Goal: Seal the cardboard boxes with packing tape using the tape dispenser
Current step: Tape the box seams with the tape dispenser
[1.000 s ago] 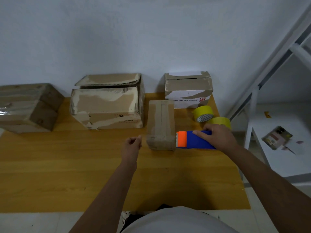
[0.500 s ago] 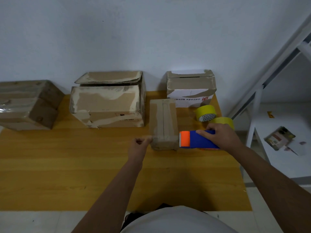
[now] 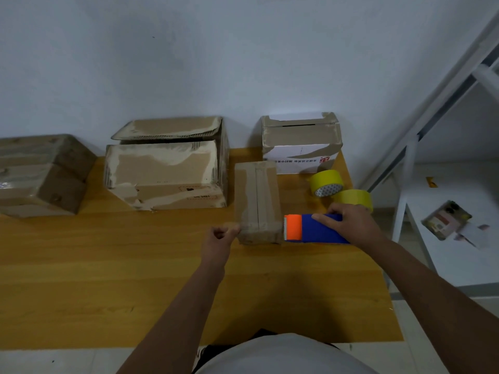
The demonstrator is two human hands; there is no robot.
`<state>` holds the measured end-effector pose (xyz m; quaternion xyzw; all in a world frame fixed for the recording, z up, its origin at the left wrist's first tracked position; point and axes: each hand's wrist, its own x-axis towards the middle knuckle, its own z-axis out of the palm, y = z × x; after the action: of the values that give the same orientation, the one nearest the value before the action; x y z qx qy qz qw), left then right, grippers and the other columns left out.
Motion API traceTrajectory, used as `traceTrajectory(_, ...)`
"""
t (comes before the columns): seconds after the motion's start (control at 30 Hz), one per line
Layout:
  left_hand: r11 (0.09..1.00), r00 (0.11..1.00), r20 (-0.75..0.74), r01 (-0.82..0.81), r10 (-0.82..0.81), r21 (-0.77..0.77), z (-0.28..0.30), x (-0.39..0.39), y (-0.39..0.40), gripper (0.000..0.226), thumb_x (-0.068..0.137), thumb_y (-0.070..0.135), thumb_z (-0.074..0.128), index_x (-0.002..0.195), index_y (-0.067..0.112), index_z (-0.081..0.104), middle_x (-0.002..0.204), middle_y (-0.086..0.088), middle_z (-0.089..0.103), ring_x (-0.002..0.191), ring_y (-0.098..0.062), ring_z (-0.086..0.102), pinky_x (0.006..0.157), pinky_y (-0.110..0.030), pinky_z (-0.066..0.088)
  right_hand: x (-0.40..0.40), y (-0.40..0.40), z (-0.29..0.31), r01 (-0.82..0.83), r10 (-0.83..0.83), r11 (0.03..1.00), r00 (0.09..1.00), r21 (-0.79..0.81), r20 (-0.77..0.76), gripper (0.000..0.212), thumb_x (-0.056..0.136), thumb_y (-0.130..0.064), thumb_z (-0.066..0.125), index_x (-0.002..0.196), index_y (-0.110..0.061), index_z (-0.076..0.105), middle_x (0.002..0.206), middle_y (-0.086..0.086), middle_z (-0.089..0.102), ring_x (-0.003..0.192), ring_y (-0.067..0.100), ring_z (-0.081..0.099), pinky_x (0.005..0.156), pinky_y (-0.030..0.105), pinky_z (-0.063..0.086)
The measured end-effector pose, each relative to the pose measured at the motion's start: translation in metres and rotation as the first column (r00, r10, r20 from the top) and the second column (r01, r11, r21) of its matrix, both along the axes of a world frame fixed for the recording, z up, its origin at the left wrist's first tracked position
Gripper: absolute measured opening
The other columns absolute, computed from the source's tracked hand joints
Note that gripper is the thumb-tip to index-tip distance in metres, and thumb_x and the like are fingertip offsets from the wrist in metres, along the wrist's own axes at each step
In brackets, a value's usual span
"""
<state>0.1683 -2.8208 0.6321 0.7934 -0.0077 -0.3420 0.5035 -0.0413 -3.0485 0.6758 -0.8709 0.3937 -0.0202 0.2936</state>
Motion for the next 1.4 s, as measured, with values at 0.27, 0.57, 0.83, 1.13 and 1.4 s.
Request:
traceTrajectory(0.27,0.999,0.999,-0.048,0.016,-0.017,-0.032,0.000,0.001,0.003,0.032,0.087,0.040,0.073,0.100,0.016,0.056,0.102,-0.002,0.056,0.088,-0.020,0.053,0.080,-0.036,0.042,0.001,-0.002,-0.009,0.002,-0.003,0.999,1.000,0.053,0.016,0.043,0.084,-0.060,0.056,0.085,-0.018,0.064,0.077,-0.001,0.065,0.070,0.010,0.062,0.063,0.035,0.056)
traceTrajectory(0.57,0.997,0.998,0.018,0.057,-0.058,0.048,0.015,0.002,0.001,0.087,0.084,0.047,0.073,0.150,0.022,0.022,0.118,-0.009,0.058,0.098,-0.024,0.062,0.083,-0.044,0.051,0.007,0.000,-0.014,0.000,-0.001,0.999,1.000,0.035,0.001,0.039,0.084,-0.062,0.055,0.078,-0.024,0.058,0.071,-0.004,0.061,0.066,0.007,0.059,0.053,0.023,0.043)
traceTrajectory(0.83,0.670,0.318,0.615,0.545,-0.721,0.503,0.027,-0.013,-0.045,0.054,0.104,0.020,0.041,0.155,0.021,0.024,0.165,-0.004,0.012,0.152,-0.022,0.002,0.123,-0.047,0.009,0.005,0.001,-0.012,0.002,-0.002,1.000,1.000,0.027,0.003,0.038,0.084,-0.061,0.057,0.079,-0.023,0.060,0.072,-0.004,0.062,0.068,0.010,0.061,0.057,0.031,0.053)
traceTrajectory(1.13,0.387,-0.006,0.465,0.545,-0.885,0.744,-0.012,-0.007,-0.086,0.056,0.103,0.049,0.003,0.154,0.032,-0.011,0.163,0.009,-0.019,0.148,-0.012,-0.023,0.123,-0.041,-0.009,0.000,-0.004,-0.005,-0.003,0.003,0.996,1.000,0.093,0.004,0.066,0.067,-0.079,0.041,0.085,-0.020,0.063,0.078,-0.001,0.065,0.070,0.012,0.063,0.062,0.037,0.056)
traceTrajectory(1.4,0.382,-0.029,0.476,0.555,-0.879,0.739,-0.013,-0.002,-0.083,0.062,0.096,0.053,-0.012,0.155,0.032,-0.013,0.161,0.010,-0.024,0.147,-0.010,-0.027,0.121,-0.037,-0.013,-0.008,-0.013,-0.004,-0.127,0.134,0.984,0.989,0.126,-0.055,0.066,0.063,-0.081,0.045,0.087,-0.022,0.059,0.079,-0.002,0.064,0.069,0.009,0.060,0.060,0.028,0.049)
